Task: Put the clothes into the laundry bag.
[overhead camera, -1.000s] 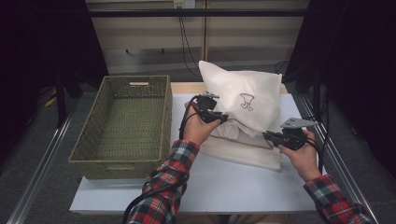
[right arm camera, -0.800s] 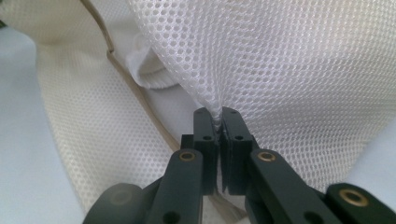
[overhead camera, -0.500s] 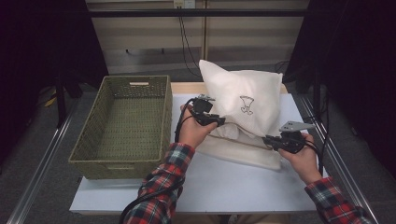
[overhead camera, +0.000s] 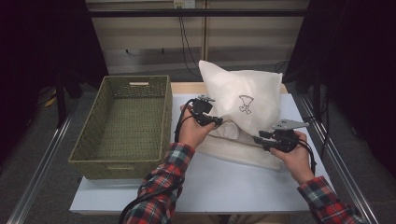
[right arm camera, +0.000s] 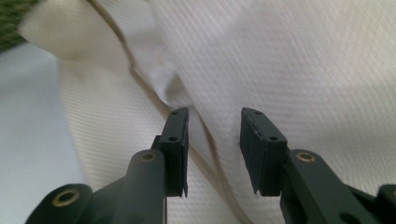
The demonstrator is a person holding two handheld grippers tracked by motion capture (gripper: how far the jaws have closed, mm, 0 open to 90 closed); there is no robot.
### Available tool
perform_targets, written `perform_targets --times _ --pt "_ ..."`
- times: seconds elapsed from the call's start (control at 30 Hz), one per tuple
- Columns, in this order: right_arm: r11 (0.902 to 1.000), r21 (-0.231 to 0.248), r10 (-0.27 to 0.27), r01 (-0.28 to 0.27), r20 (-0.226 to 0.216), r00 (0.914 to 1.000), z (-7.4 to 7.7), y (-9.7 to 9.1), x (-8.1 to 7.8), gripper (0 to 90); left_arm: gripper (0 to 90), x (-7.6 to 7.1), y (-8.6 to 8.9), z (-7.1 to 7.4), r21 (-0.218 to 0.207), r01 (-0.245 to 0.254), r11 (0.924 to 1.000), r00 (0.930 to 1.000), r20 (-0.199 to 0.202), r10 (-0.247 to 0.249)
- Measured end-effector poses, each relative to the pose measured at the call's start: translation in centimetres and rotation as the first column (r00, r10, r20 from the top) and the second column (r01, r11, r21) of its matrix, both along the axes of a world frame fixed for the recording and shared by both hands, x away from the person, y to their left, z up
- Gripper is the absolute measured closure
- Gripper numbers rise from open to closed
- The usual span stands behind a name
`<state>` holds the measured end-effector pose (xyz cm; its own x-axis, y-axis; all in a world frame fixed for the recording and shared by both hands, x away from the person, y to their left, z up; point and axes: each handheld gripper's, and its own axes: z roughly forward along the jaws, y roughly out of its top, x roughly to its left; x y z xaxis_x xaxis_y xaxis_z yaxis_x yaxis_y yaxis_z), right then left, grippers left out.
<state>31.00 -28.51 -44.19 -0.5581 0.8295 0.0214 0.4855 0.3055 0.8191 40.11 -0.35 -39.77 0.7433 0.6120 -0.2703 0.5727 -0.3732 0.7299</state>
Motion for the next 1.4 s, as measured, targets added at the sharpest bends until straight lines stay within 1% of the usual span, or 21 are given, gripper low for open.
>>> perform_targets --times 0.1,0.13,0.2,0.23,0.27,0.33,0.37,0.43,0.47,0.5,0.57,0.67,0.7,0.77,0.83,0.9,1.03,1.2,1.33,1.37,1.4 --pt "0.9992 0.012 0.038 -0.038 0.022 0.999 0.6 0.9 -0.1 71.0 86.7 0.0 -0.1 0.1 0.019 0.006 0.9998 1.0 0.002 -0.006" --pt "0.9984 0.024 0.051 -0.051 0.017 0.9986 0.7 1.2 -0.1 72.0 86.7 0.0 -0.1 0.1 0.016 0.006 0.9998 1.0 -0.001 -0.006" --pt "0.9976 0.025 0.065 -0.065 0.016 0.9978 0.7 1.9 -0.1 84.0 86.8 0.0 -0.1 0.0 0.003 0.001 1.0 1.0 -0.007 -0.001" --pt "0.9958 0.03 0.086 -0.086 0.009 0.9962 0.5 2.3 0.1 86.0 86.9 0.0 -0.1 0.0 0.004 0.002 1.0 1.0 -0.008 -0.001" --pt "0.9956 0.035 0.087 -0.087 0.0 0.9962 0.2 2.7 0.2 88.3 86.9 0.0 -0.1 0.0 0.003 0.0 1.0 1.0 -0.009 0.0" --pt "0.9927 0.047 0.112 -0.111 -0.018 0.9936 -0.5 3.4 0.7 90.0 86.9 -0.1 -0.1 0.1 0.006 0.005 1.0 0.9999 -0.011 -0.004" --pt "0.9929 0.042 0.113 -0.112 -0.022 0.9934 -0.8 3.8 1.0 90.0 86.9 -0.1 -0.1 0.1 0.008 0.006 1.0 0.9999 -0.01 -0.006" --pt "0.99 0.061 0.13 -0.128 -0.036 0.9909 -1.6 4.5 1.5 90.0 86.9 -0.1 -0.1 0.1 0.001 0.004 1.0 0.9999 -0.015 -0.004" --pt "0.9903 0.065 0.125 -0.123 -0.037 0.9914 -2.0 4.8 1.8 90.0 87.0 -0.1 -0.1 0.1 -0.001 0.007 1.0 0.9998 -0.017 -0.007" --pt "0.9906 0.056 0.127 -0.125 -0.041 0.991 -2.3 5.2 2.0 90.0 86.9 -0.1 -0.1 0.1 -0.002 0.009 1.0 0.9998 -0.018 -0.009" --pt "0.9914 0.035 0.127 -0.126 -0.027 0.9915 -2.8 5.7 2.7 90.0 87.0 0.0 0.0 0.0 -0.008 0.006 1.0 0.9997 -0.024 -0.006" --pt "0.9921 0.031 0.123 -0.122 -0.05 0.9911 -3.8 6.3 3.8 90.0 87.1 0.0 0.2 0.0 -0.014 0.003 0.9999 0.9997 -0.026 -0.004" --pt "0.9928 0.015 0.12 -0.119 -0.052 0.9914 -4.1 6.5 4.1 90.0 87.1 0.1 0.2 0.0 -0.009 0.007 0.9999 0.9996 -0.027 -0.007" --pt "0.9933 0.005 0.116 -0.116 -0.057 0.9916 -4.4 6.7 4.6 90.0 87.2 0.0 0.2 -0.1 -0.019 0.002 0.9998 0.9996 -0.03 -0.003" --pt "0.9952 -0.013 0.097 -0.097 -0.056 0.9938 -4.5 6.9 5.0 90.0 87.2 0.1 0.3 -0.1 -0.015 0.002 0.9999 0.9995 -0.031 -0.003" --pt "0.9954 -0.018 0.093 -0.094 -0.057 0.994 -4.5 7.0 5.4 90.0 87.4 0.1 0.3 -0.1 -0.025 0.0 0.9997 0.9992 -0.04 -0.001" --pt "0.9969 -0.029 0.072 -0.073 -0.046 0.9964 -4.5 7.1 6.3 90.0 87.6 0.0 0.4 -0.1 -0.019 0.006 0.9998 0.999 -0.045 -0.007" --pt "0.9964 -0.076 0.036 -0.037 -0.012 0.9993 -4.6 7.1 7.1 90.0 87.7 -0.1 0.4 0.0 -0.027 -0.002 0.9996 0.9991 -0.043 0.001" --pt "0.9945 -0.102 -0.02 0.023 0.028 0.9994 -4.5 6.7 7.6 90.0 87.7 -0.2 0.3 -0.1 -0.028 0.003 0.9996 0.9991 -0.043 -0.005" --pt "0.9956 -0.094 -0.004 0.006 0.014 0.9999 -4.6 6.6 7.6 90.0 87.7 -0.2 0.3 -0.1 -0.029 0.003 0.9996 0.9991 -0.042 -0.004" --pt "0.996 -0.088 -0.011 0.012 0.017 0.9998 -4.6 6.5 7.5 90.0 87.6 -0.2 0.3 -0.1 -0.033 0.0 0.9994 0.9991 -0.043 -0.002"
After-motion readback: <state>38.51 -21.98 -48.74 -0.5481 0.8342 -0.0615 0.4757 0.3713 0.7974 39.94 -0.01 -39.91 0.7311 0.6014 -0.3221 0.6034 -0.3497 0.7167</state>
